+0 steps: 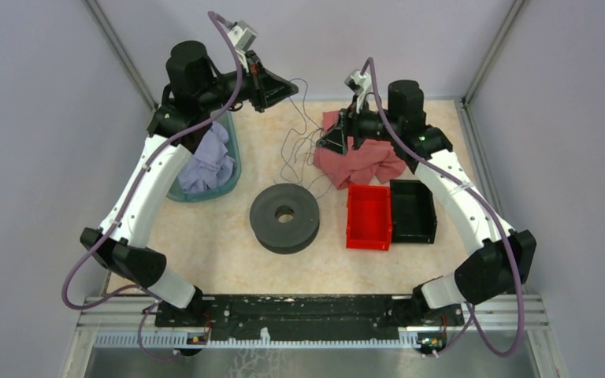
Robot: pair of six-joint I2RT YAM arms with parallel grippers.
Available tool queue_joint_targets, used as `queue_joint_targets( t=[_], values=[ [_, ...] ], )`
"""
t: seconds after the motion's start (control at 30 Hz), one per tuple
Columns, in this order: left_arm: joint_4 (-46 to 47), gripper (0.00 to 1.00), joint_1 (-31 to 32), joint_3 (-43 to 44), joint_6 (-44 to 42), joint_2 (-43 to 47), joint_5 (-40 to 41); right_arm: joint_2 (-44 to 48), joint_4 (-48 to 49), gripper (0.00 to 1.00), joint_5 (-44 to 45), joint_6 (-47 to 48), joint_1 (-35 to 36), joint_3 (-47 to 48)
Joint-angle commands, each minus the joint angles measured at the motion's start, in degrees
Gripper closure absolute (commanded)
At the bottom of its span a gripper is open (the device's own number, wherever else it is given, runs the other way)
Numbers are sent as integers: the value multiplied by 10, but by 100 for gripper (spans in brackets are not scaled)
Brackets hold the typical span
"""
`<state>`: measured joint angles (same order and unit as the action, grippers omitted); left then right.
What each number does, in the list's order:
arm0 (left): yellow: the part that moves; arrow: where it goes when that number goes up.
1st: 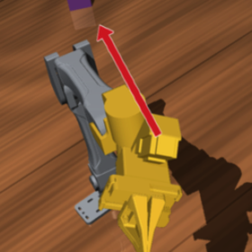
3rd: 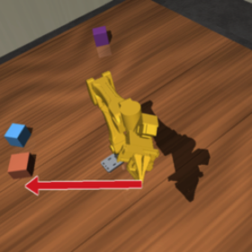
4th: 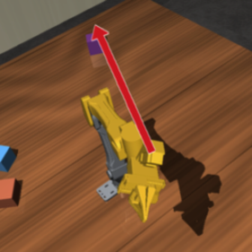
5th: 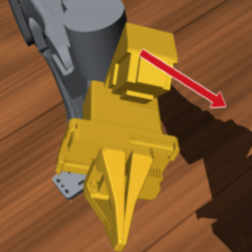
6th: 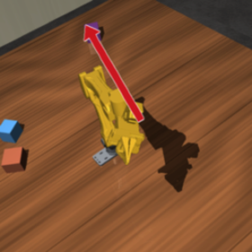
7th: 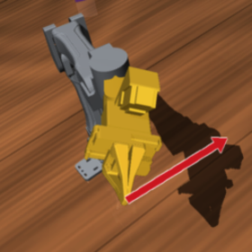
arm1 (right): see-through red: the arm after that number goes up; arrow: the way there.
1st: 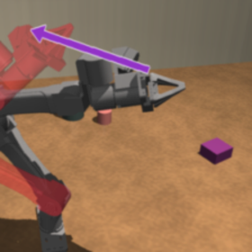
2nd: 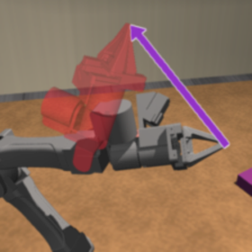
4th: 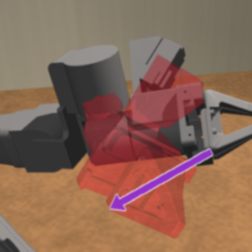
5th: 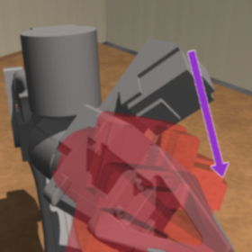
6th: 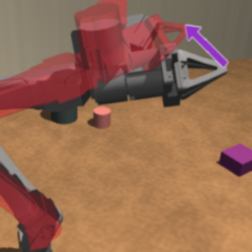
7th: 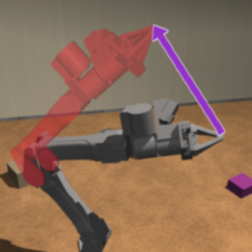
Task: Wrap the cables
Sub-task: Adjust the cable at the center of the board.
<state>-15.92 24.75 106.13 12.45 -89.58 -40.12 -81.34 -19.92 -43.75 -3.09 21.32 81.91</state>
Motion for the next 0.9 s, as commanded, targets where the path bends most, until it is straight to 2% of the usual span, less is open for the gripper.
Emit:
queue_joint_targets(
  t=[0.0,0.2,0.4,0.87],
  values=[
    [-4,100,11,-4,17,-4,37,26,21,40,-25,4,3,2],
    [-7,100,14,-2,31,-6,53,31,42,44,-19,-9,7,-29],
    [-6,100,16,-2,47,-6,53,27,82,45,-17,-31,26,-67],
    [9,100,16,-5,105,-12,22,-7,312,49,-55,-204,33,-148]
  ],
)
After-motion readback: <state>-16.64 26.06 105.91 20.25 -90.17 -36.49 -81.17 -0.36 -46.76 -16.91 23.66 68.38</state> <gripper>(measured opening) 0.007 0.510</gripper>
